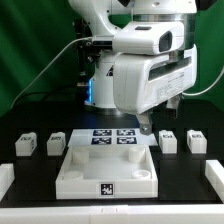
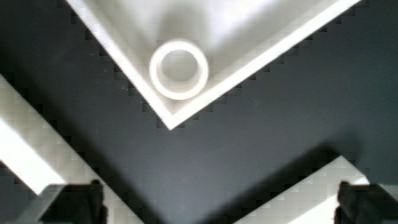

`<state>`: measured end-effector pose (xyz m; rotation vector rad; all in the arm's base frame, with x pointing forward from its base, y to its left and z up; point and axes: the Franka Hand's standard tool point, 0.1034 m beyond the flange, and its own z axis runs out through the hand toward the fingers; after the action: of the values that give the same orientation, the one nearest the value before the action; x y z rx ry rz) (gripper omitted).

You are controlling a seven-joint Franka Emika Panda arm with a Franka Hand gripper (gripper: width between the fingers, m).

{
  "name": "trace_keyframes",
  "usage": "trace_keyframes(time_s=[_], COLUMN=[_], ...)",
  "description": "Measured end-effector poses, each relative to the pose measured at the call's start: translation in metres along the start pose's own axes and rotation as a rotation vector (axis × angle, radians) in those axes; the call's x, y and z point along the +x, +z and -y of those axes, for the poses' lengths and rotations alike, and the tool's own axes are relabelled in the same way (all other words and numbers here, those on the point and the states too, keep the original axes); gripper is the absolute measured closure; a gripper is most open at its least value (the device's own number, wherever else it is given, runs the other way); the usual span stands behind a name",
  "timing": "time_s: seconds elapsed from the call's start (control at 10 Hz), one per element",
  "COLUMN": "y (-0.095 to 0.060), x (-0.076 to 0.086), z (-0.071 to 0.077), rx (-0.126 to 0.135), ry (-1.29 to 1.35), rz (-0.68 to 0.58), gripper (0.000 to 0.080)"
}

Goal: Assemble one leg

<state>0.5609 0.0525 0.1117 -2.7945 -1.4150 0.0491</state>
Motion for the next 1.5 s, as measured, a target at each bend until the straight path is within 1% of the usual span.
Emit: trace_keyframes(time_s=[0.4, 0.6, 0.7, 0.8, 0.9, 1.0, 1.1, 1.2, 1.3, 1.5], y=[0.000, -0.001, -0.003, -0.001, 0.002, 0.004, 0.002, 0.002, 0.003, 0.004], x=[0.000, -0.001, -0.006, -0.018, -0.032, -0.047, -0.059, -0.070, -0.071, -0.071], z=[0.000, 0.001, 0.003, 0.011, 0.018, 0.021, 0.020, 0.016, 0.016, 0.016], rx=[0.000, 0.001, -0.001, -0.003, 0.003, -0.001, -0.017, -0.043, -0.038, -0.036], ry=[-0.001, -0.053, -0.115, -0.297, -0.440, -0.574, -0.725, -0.858, -0.799, -0.799], rz=[0.000, 0.001, 0.006, 0.017, 0.020, 0.017, 0.011, 0.001, 0.003, 0.003], gripper=[0.0149, 0.0149, 0.0149, 0.0149, 0.0149, 0.0149, 0.0149, 0.0149, 0.0149, 0.0149])
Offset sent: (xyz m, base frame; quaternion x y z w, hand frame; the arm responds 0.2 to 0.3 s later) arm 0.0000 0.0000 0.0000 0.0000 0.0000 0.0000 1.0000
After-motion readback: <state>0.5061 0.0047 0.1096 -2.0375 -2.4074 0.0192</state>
